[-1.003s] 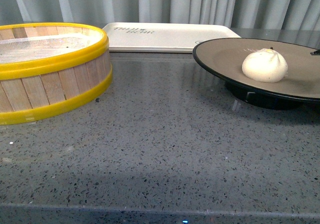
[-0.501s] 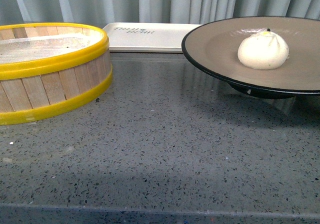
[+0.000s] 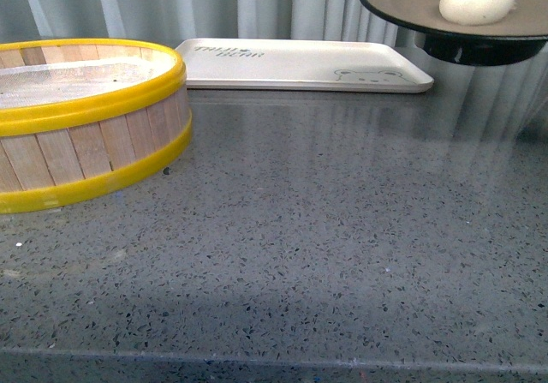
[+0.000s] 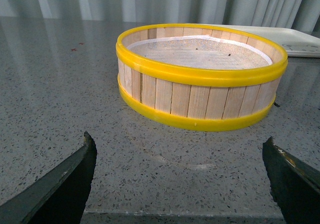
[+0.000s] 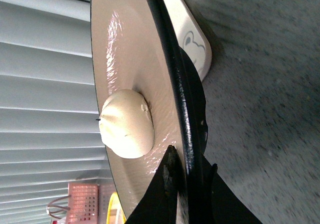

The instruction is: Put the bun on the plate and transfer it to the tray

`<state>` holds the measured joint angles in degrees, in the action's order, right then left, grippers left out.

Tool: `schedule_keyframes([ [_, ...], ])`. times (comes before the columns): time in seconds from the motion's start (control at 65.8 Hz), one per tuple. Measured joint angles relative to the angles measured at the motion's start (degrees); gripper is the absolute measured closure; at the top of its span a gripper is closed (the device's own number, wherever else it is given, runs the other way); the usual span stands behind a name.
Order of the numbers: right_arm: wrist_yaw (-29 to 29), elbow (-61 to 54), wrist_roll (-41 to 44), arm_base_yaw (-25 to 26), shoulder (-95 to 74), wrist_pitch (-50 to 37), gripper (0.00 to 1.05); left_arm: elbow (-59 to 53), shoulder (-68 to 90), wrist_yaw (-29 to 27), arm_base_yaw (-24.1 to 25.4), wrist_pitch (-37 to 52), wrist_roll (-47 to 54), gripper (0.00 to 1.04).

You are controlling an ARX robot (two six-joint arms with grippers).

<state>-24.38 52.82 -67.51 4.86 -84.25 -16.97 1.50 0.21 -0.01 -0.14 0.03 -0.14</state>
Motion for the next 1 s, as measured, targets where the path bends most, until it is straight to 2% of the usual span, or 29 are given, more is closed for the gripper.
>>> schedule_keyframes([
  [0.228, 0.02, 22.97, -3.52, -1.97, -19.63, 4.17, 1.02, 0.0, 0.0, 0.0, 0.0, 0.0, 0.0, 0.07],
  [0.501, -1.46, 40.22, -5.07, -4.35, -32.83, 9.49, 1.02, 0.0, 0.0, 0.0, 0.0, 0.0, 0.0, 0.07],
  [1.003, -3.58, 54.36, -5.4, -6.73, -44.09, 15.61, 1.02, 0.0, 0.0, 0.0, 0.0, 0.0, 0.0, 0.07],
])
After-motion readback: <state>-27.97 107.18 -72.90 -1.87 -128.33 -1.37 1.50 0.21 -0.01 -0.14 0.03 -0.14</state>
